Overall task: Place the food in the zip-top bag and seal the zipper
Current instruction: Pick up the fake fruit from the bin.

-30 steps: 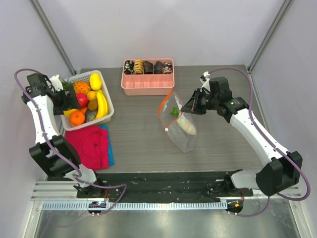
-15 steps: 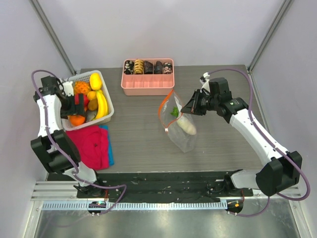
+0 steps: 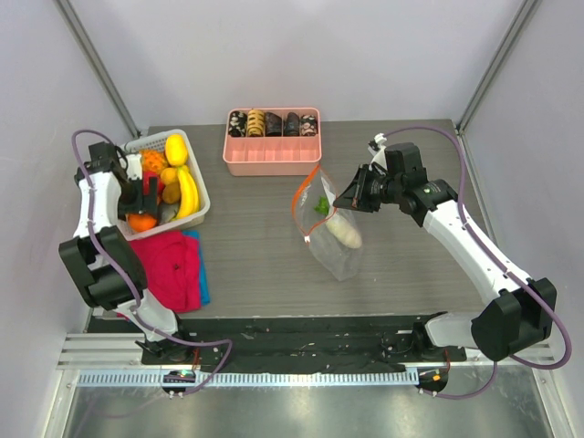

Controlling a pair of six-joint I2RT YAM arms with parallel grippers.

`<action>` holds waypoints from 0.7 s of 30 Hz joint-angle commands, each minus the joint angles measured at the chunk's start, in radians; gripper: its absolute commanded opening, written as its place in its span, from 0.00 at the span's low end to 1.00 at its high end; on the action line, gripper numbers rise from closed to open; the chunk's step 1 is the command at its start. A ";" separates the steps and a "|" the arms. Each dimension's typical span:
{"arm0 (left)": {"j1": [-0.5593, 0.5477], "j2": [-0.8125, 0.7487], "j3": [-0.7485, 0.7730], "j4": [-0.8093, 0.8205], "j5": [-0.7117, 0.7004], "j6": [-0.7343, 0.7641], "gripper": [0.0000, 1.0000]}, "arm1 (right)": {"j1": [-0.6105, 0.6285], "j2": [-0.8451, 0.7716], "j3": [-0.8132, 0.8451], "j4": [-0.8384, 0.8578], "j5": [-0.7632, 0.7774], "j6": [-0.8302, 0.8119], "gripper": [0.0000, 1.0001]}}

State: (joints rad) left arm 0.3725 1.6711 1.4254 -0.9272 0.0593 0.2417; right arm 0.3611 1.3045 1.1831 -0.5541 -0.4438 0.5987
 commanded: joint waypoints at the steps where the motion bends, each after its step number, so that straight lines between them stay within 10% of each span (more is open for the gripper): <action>1: -0.004 0.009 0.006 0.031 -0.032 0.002 0.91 | 0.006 -0.013 0.007 0.020 0.014 -0.008 0.01; 12: -0.006 -0.080 0.112 -0.078 0.054 -0.031 0.43 | 0.006 -0.016 0.007 0.019 0.024 -0.017 0.01; 21: -0.252 -0.246 0.250 -0.102 0.261 -0.149 0.43 | 0.006 -0.016 0.007 0.013 0.022 -0.027 0.01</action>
State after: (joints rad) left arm 0.2878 1.5078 1.5829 -1.0298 0.1642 0.1745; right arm 0.3626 1.3045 1.1831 -0.5556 -0.4335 0.5922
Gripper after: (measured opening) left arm 0.743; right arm 0.017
